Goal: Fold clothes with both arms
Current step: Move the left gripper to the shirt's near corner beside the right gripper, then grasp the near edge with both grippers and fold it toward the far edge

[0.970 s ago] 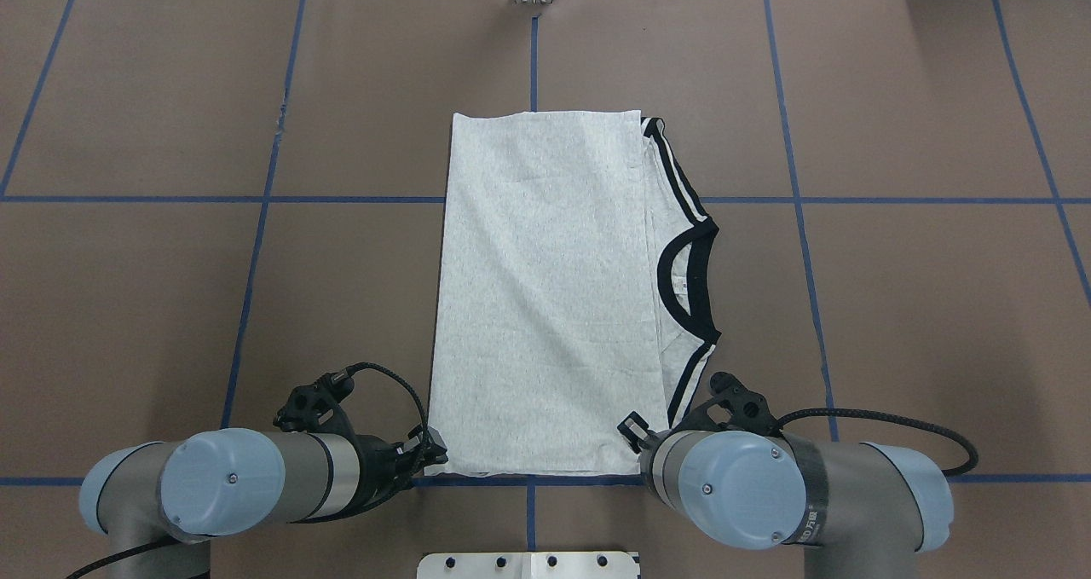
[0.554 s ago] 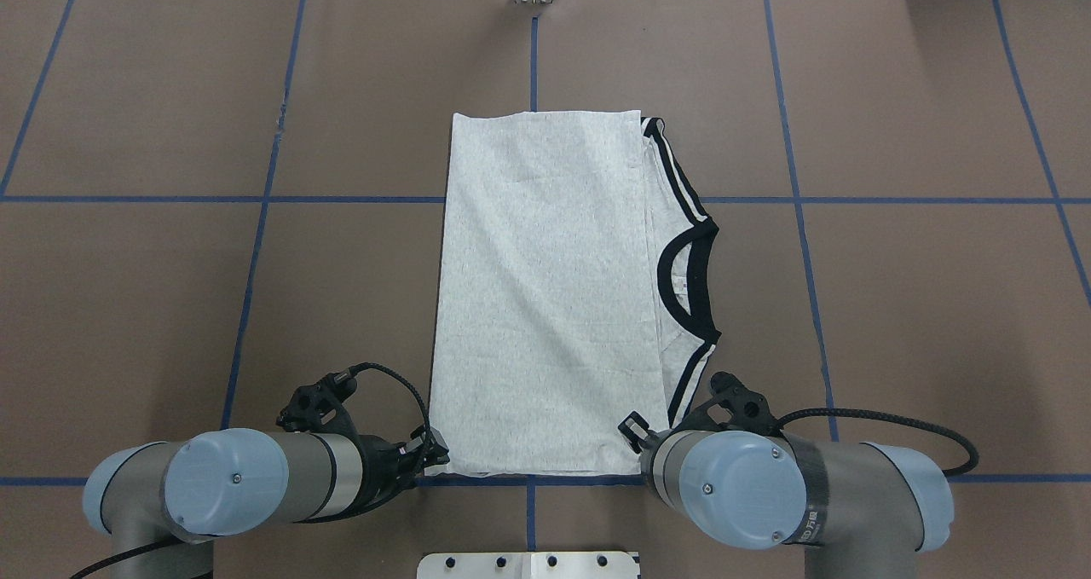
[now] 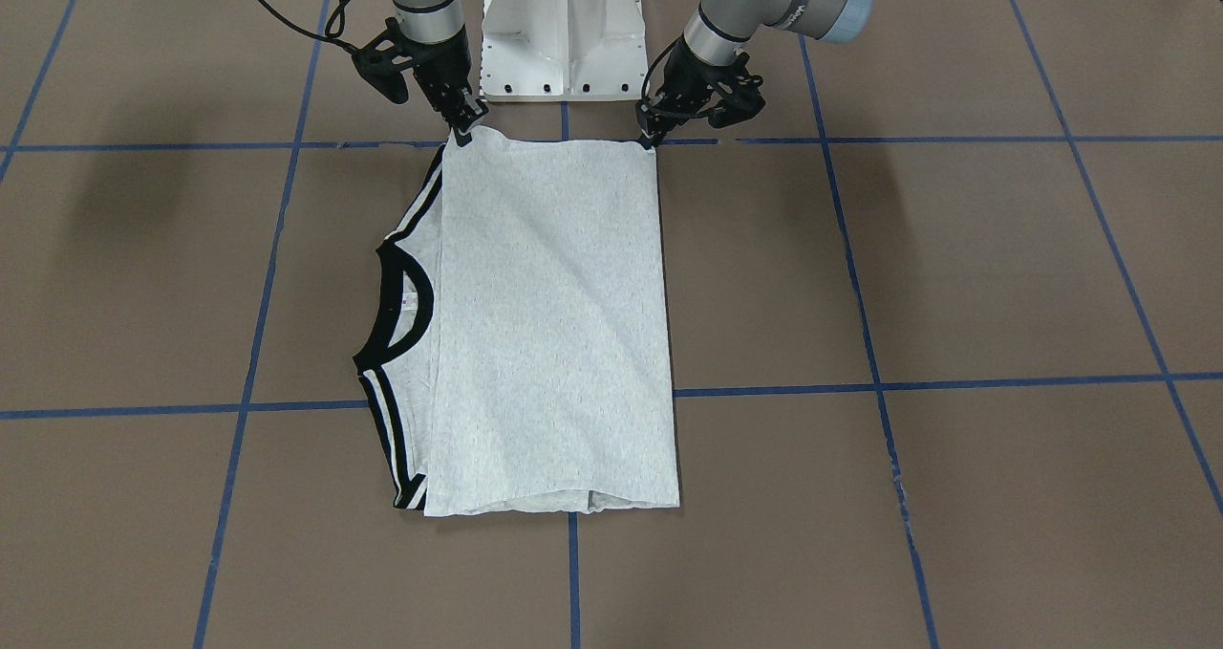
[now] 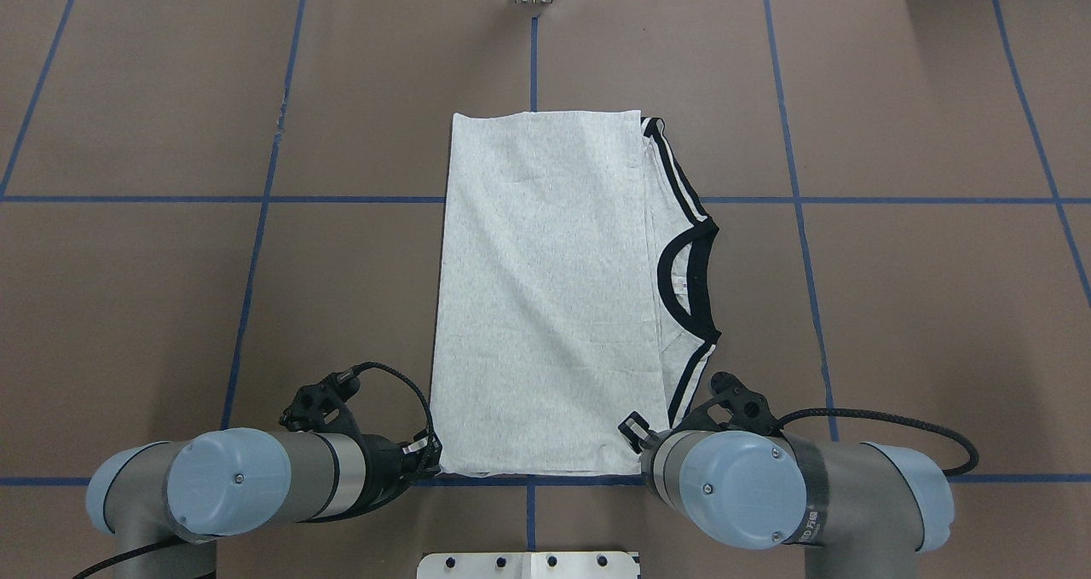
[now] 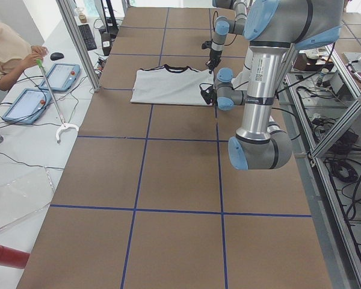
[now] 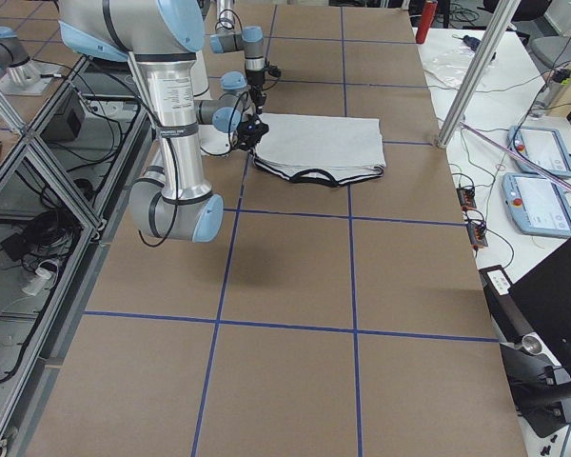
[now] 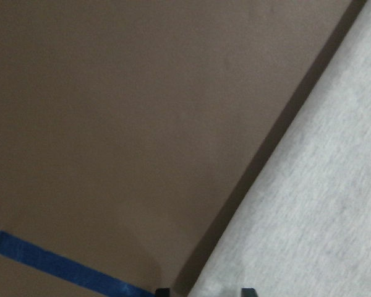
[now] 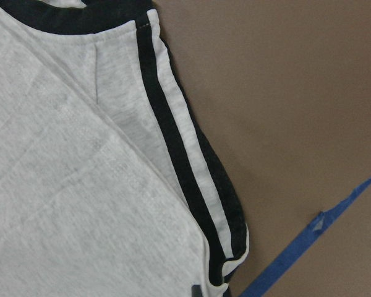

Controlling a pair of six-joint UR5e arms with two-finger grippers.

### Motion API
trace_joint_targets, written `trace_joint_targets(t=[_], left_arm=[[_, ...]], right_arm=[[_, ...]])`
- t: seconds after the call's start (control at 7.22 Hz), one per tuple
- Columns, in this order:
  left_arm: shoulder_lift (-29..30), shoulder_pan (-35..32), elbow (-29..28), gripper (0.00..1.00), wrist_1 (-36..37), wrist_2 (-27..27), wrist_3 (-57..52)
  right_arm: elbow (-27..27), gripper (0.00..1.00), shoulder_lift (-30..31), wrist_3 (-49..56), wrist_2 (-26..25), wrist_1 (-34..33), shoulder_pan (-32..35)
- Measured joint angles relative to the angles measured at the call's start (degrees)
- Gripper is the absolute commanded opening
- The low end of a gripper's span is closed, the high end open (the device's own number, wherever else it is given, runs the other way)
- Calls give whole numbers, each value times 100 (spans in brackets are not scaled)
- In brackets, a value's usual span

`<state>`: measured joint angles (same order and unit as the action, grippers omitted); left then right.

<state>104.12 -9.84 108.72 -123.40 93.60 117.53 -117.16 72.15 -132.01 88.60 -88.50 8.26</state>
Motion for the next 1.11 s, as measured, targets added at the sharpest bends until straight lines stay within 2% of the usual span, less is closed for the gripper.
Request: trace_joint_targets(t=[0.28,0.55,0.83,1.11], left_arm=[[20,-1,29,0,0,-32,-7],[-38,-30,464,0,82,-40,-10],[-167,85,1230,0,597,-55,54],[-194,198,1734,0,879,-56,127]], right_arm=[[-5,0,-6,0,0,0,0],[-131,0,28,-14,0,0,4],[-695,0,292,-66,8,-20,-42],[-1300,0,570,-109,93,-33,-93]])
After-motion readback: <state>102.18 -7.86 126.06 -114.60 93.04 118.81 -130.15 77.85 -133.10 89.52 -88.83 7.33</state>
